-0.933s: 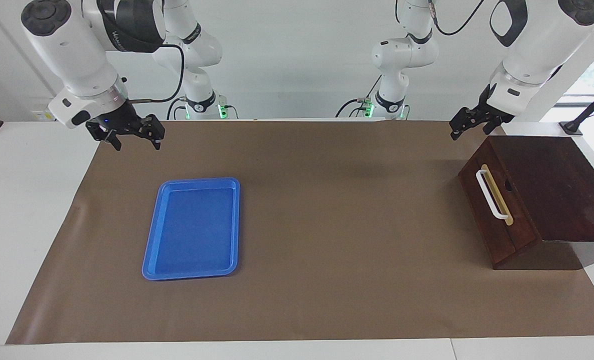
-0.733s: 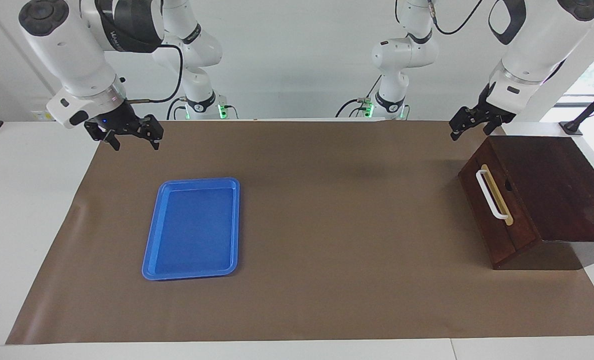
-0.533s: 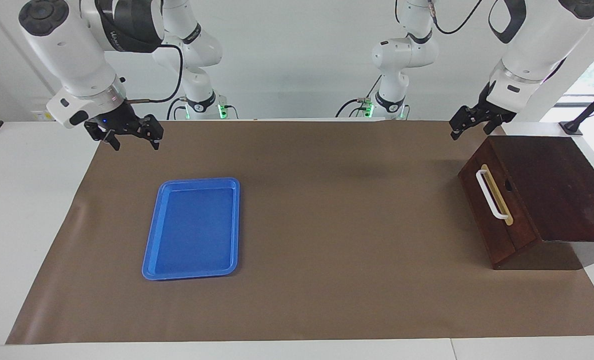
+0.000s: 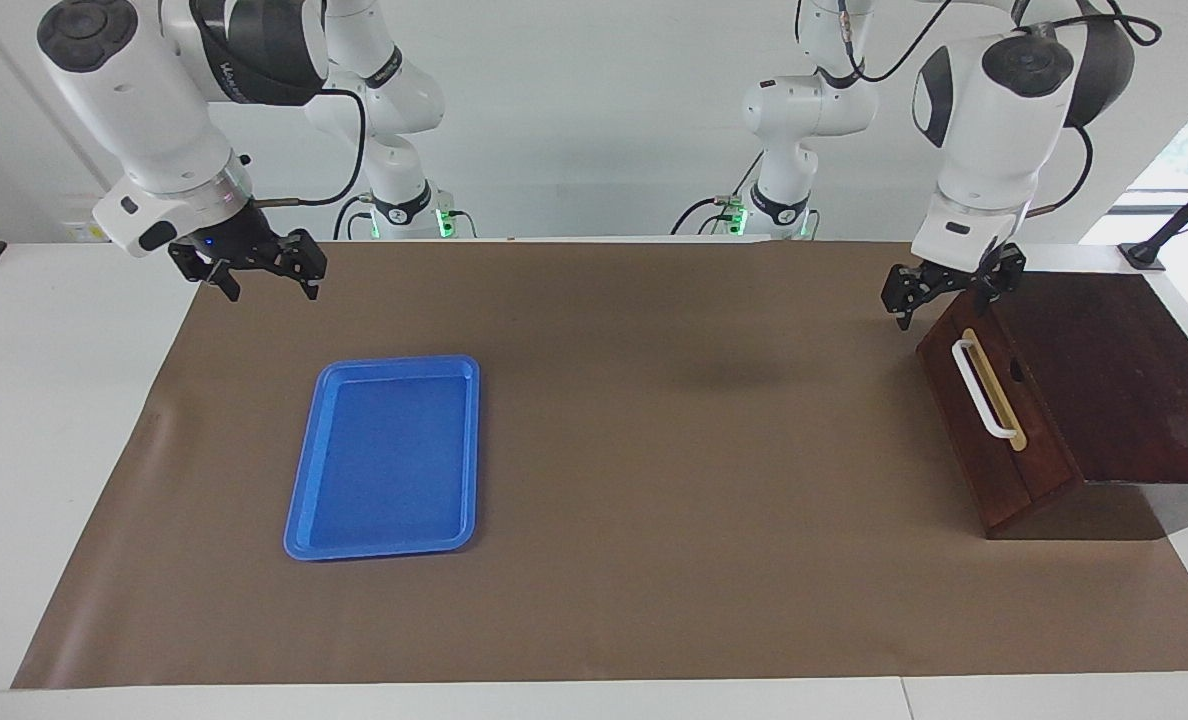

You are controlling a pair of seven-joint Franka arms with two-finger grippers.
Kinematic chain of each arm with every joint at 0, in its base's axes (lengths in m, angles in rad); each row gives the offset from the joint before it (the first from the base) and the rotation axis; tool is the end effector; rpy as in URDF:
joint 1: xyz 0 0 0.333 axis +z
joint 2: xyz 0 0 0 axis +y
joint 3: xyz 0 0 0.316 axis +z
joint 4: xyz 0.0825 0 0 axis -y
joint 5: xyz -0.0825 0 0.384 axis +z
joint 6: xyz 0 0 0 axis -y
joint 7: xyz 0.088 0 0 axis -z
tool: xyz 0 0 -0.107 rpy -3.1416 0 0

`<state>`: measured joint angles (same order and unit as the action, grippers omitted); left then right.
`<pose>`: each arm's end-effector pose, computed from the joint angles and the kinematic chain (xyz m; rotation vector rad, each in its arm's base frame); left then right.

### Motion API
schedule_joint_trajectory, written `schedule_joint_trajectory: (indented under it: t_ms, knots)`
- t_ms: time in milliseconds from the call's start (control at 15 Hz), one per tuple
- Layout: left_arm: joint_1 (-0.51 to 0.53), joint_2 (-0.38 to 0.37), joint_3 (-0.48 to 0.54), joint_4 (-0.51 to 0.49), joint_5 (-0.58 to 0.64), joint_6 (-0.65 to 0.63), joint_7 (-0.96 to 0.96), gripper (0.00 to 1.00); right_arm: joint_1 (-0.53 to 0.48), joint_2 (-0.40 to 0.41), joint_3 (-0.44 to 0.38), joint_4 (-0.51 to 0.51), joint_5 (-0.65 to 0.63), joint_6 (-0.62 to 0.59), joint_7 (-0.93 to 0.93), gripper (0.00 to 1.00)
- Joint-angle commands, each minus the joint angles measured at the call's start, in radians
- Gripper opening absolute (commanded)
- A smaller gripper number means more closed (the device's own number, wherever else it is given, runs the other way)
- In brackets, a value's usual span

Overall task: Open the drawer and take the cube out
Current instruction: 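Grasp the white drawer handle with the left gripper, then pull the wooden drawer open toward the robot with the left gripper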

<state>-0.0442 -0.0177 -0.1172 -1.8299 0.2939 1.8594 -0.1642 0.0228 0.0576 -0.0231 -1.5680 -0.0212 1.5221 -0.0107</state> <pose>0.5595 -0.0688 0.5392 -2.8623 0.1071 -0.1332 0.5650 -0.0022 0.5896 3.1154 0.0163 -0.1615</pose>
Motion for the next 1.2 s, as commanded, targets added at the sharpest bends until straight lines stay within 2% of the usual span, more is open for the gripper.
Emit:
schedule_joint_trajectory:
  t_ms: [0, 133, 267, 400, 533, 933, 1133]
  knots:
    - [-0.019, 0.065, 0.008, -0.039, 0.141, 0.098, 0.006, 1.0, -0.015, -0.019, 0.009, -0.018, -0.011, 0.0, -0.017, 1.0]
    - [-0.011, 0.113, 0.01, -0.04, 0.201, 0.157, 0.006, 1.0, -0.014, -0.019, 0.009, -0.018, -0.011, 0.0, -0.017, 1.0]
    - [-0.002, 0.149, 0.011, -0.061, 0.206, 0.222, 0.005, 1.0, -0.015, -0.019, 0.009, -0.018, -0.011, 0.0, -0.017, 1.0]
    - [0.035, 0.148, 0.011, -0.118, 0.234, 0.315, 0.006, 1.0, -0.015, -0.018, 0.009, -0.018, -0.011, 0.006, -0.017, 1.0]
    - [0.061, 0.151, 0.011, -0.138, 0.298, 0.354, 0.029, 1.0, -0.015, -0.019, 0.009, -0.018, -0.011, 0.006, -0.017, 1.0]
    - [0.084, 0.162, 0.01, -0.172, 0.303, 0.392, 0.031, 1.0, -0.017, -0.018, 0.009, -0.017, -0.011, 0.007, -0.02, 1.0]
    - [0.106, 0.162, 0.01, -0.216, 0.303, 0.454, 0.029, 1.0, -0.033, -0.018, 0.009, -0.017, -0.011, 0.009, -0.022, 1.0]
